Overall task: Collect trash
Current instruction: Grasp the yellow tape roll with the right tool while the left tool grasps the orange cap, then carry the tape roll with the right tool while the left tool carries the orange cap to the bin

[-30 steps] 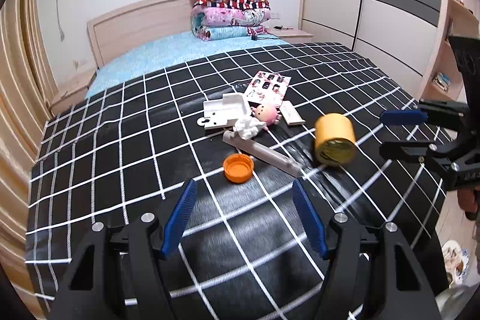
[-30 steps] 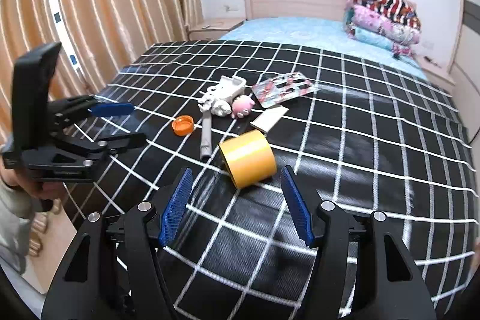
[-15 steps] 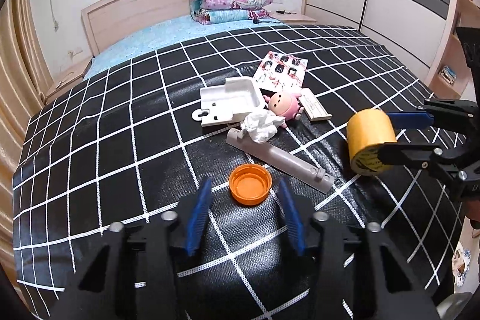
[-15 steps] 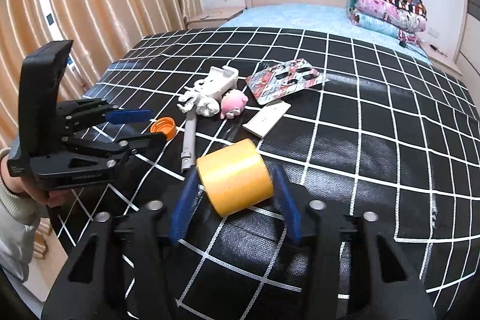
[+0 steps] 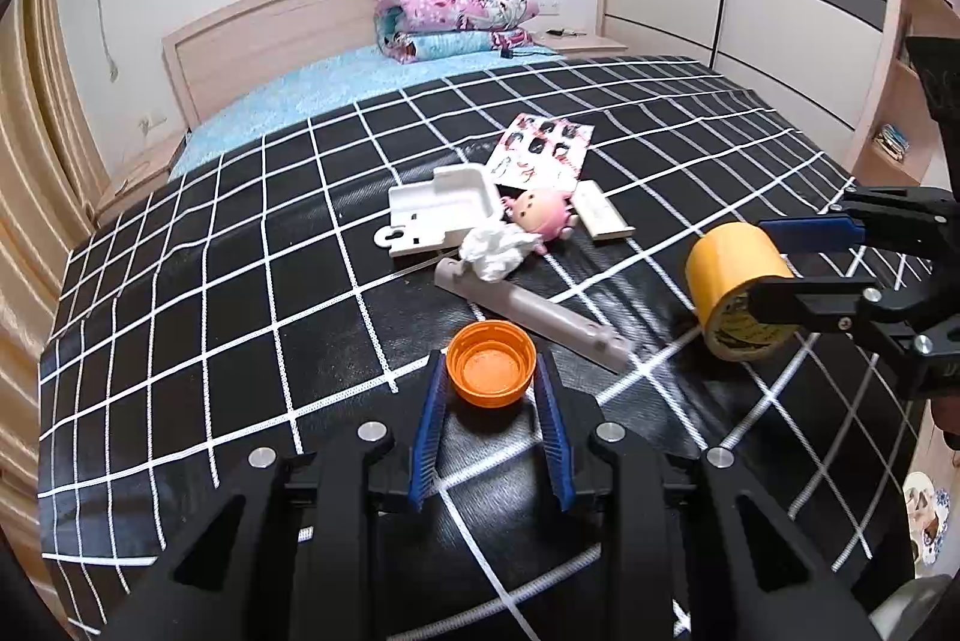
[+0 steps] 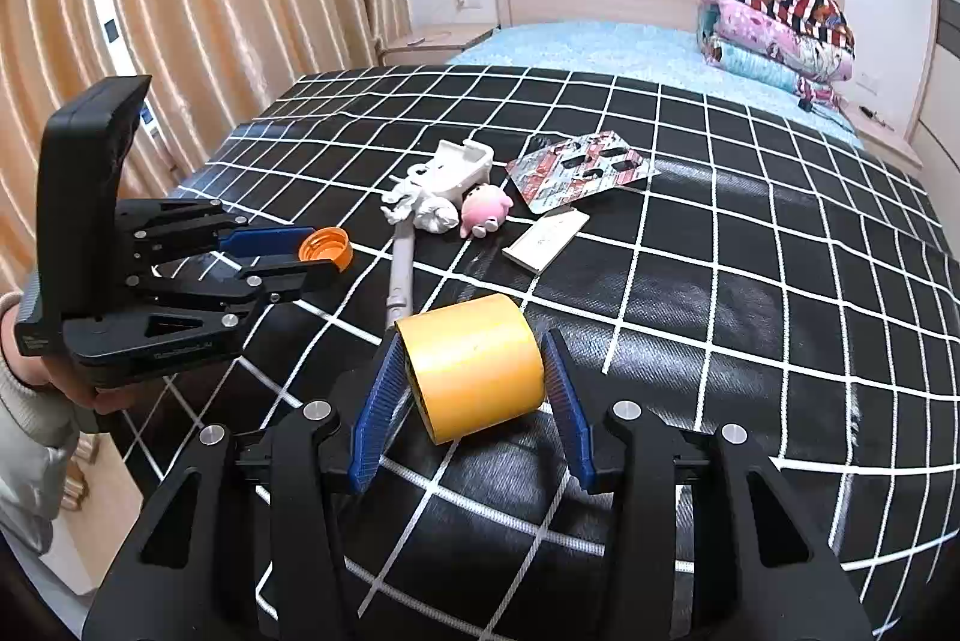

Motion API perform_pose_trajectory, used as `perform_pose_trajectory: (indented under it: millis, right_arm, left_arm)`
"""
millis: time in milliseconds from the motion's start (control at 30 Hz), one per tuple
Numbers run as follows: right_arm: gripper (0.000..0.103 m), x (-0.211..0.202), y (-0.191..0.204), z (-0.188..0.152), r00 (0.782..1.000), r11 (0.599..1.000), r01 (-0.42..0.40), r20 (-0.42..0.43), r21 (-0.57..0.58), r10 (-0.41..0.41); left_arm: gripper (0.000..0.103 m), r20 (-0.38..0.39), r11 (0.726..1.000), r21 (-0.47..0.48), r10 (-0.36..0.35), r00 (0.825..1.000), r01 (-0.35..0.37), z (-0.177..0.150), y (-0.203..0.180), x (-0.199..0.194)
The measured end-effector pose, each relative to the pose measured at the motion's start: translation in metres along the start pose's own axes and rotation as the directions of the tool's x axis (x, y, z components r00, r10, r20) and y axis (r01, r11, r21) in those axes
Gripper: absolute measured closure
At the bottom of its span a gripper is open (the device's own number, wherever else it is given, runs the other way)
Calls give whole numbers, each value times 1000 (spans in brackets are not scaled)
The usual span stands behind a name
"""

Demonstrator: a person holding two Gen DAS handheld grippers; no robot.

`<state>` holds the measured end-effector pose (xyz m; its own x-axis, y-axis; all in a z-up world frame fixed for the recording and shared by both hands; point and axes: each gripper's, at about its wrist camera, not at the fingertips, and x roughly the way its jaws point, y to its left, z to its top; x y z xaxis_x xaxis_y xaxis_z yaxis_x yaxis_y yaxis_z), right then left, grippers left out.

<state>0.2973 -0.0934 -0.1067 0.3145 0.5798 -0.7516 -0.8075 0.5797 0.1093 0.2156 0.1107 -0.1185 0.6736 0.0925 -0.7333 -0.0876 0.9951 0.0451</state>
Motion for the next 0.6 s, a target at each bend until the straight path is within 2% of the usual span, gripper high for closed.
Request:
perform_pose_trajectory:
  millis: [400,600]
  right_arm:
    - [56,-44,16,-18,999,1000,19,46,-22,-18]
    - [56,-67,27,-38,998,1000,19,68,-19,-17]
  left_arm:
    - [74,57,999,36,-29,998,27,-21,-33,-50]
    - [74,82,997,57,-47,995,42,-33,-50,-74]
